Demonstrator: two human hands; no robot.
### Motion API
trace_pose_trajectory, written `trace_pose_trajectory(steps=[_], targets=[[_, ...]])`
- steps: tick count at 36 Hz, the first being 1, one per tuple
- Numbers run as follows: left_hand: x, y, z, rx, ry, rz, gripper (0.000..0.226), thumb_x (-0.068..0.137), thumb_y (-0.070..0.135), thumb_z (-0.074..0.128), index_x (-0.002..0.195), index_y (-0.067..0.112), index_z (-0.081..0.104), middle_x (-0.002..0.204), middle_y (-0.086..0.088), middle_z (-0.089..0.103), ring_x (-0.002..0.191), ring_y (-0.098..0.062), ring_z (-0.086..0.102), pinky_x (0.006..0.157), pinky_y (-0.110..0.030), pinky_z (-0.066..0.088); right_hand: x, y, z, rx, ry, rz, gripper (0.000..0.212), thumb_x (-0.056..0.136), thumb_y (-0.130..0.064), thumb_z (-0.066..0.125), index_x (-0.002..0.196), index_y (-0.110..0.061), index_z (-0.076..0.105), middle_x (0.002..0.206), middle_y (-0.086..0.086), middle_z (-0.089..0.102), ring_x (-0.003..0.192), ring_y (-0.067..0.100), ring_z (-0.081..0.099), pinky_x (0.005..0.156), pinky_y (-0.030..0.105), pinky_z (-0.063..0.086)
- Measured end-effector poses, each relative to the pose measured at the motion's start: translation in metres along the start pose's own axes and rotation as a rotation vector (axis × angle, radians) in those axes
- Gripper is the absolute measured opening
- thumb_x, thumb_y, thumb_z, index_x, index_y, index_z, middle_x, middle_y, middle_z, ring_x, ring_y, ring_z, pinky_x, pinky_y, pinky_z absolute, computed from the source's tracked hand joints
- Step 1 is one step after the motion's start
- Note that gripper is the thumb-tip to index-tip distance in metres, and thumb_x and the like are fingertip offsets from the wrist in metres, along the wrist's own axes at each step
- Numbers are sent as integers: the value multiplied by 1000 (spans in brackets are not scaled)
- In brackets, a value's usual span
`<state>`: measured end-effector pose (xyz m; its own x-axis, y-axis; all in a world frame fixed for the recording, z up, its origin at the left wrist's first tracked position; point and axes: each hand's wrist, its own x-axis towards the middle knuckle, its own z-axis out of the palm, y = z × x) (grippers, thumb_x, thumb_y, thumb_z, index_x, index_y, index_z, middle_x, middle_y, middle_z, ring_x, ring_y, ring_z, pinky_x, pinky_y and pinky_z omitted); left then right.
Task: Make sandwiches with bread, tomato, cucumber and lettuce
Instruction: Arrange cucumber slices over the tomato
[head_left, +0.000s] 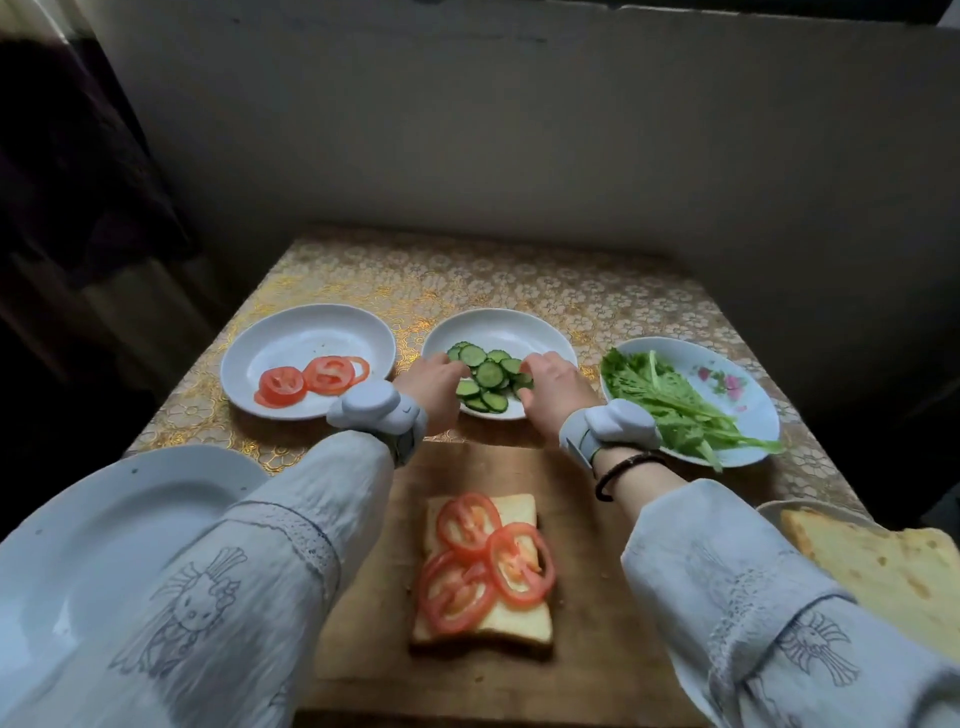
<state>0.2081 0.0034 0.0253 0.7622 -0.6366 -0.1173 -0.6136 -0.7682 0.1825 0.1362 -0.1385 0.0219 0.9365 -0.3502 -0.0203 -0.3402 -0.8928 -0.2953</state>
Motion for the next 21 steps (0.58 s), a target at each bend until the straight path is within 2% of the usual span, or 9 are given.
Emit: trace_pose_trajectory(steps=[5,9,13,18,21], targets=[[26,-2,7,0,31,41,38,96,8,42,132,12,52,135,-10,47,126,-28,43,105,-40,39,25,6,10,-28,-58,-29,45,93,-20,54,136,-10,44,138,10,41,128,28,41,99,36,39],[45,6,13,2,57,84,40,97,14,44,136,12,45,139,-9,46,130,-27,40,105,-34,34,40,13,17,-46,-81,-51,48,92,-23,55,138,-14,43,138,8,43,131,26,37,104,36,37],[56,10,20,5,27,103,47,96,18,47,142,14,37,143,-6,45,131,-27,36,109,-33,29,47,17,21,-66,-66,-58,45,92,-24,52,135,-14,46,134,9,48,129,28,38,105,37,36],[60,10,24,-30,73,114,45,92,15,53,136,15,44,137,-4,52,127,-26,39,105,-35,35,50,18,22,-60,-31,-54,36,92,-19,50,127,-11,49,128,11,50,123,28,42,101,37,40],[62,11,24,-61,82,103,48,90,15,56,136,13,43,138,-5,50,129,-25,37,106,-36,35,50,16,22,-60,-26,-54,35,91,-16,49,125,-10,48,126,12,50,122,28,42,99,37,40]])
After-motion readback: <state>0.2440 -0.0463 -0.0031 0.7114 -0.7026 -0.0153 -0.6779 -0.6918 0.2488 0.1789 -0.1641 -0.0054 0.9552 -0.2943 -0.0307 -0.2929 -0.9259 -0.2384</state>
